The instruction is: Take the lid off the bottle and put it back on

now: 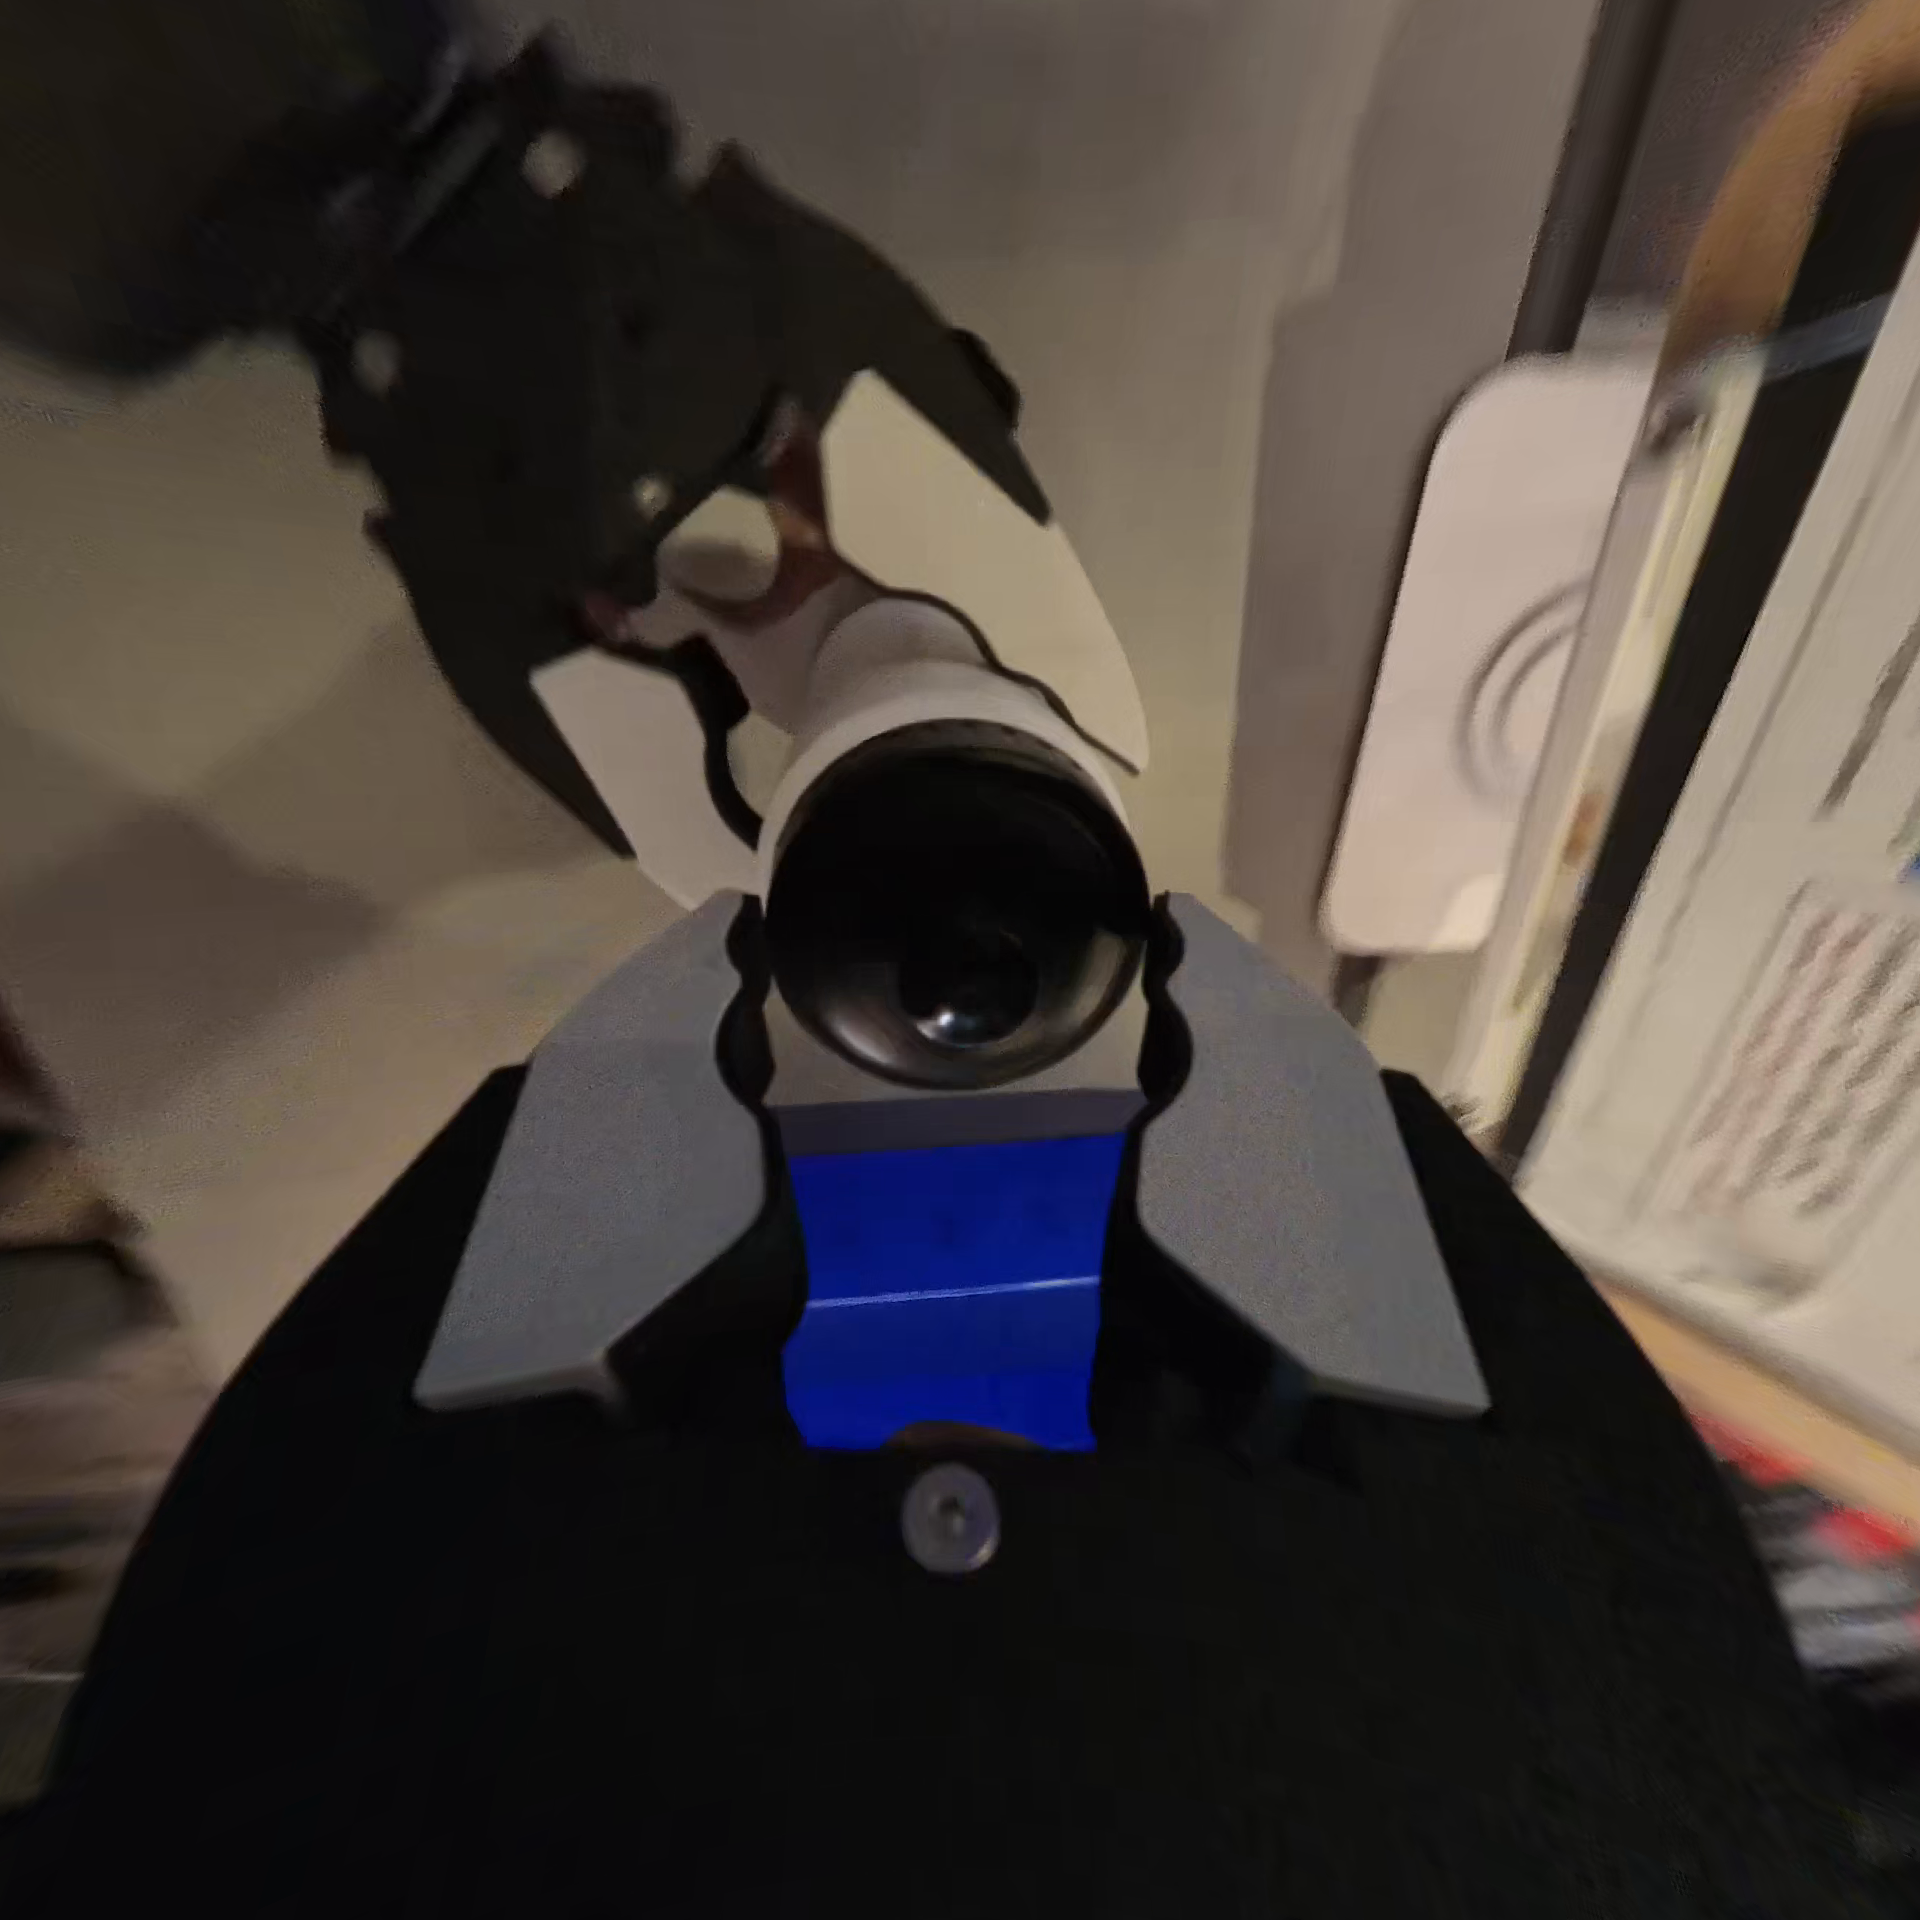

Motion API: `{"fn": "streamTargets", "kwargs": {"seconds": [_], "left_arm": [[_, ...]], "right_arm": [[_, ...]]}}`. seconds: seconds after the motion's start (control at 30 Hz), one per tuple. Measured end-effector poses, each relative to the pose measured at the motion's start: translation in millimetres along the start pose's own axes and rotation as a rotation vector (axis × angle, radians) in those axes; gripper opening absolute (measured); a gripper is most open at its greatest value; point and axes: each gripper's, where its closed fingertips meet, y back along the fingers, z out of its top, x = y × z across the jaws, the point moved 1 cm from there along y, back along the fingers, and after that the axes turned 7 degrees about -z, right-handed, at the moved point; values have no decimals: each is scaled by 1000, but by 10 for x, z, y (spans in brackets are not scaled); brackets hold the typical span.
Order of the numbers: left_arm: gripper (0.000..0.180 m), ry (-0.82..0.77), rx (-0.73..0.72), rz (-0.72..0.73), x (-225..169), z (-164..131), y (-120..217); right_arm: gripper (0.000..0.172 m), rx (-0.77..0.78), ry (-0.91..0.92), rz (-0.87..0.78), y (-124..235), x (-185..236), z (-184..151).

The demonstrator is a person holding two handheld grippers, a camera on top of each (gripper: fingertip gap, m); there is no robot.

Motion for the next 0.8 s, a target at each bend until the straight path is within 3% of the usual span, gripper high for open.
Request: {"fn": "streamTargets", "kwargs": {"seconds": [0.1, 0.23, 0.33, 0.4, 0.5, 0.67, 0.8], "left_arm": [[86, 1, 6, 10, -2, -3, -14], [86, 48, -18, 4, 58, 0, 27], [86, 52, -19, 6, 63, 0, 37], [86, 35, -11, 9, 40, -3, 24], [86, 17, -5, 17, 15, -5, 10], [86, 32, -11, 20, 36, -6, 21], [86, 24, -7, 23, 24, -6, 17]], "right_arm": [[68, -28, 238, -69, 11, -9, -32], [65, -18, 165, -110, 34, -47, 43], [91, -18, -1, -184, 139, -114, 109], [95, -28, -201, -231, 202, -198, 153], [102, -58, -515, -141, 242, -114, 225], [100, 31, -828, -119, 153, -79, 46], [67, 21, -901, -31, 47, -25, 30]]}}
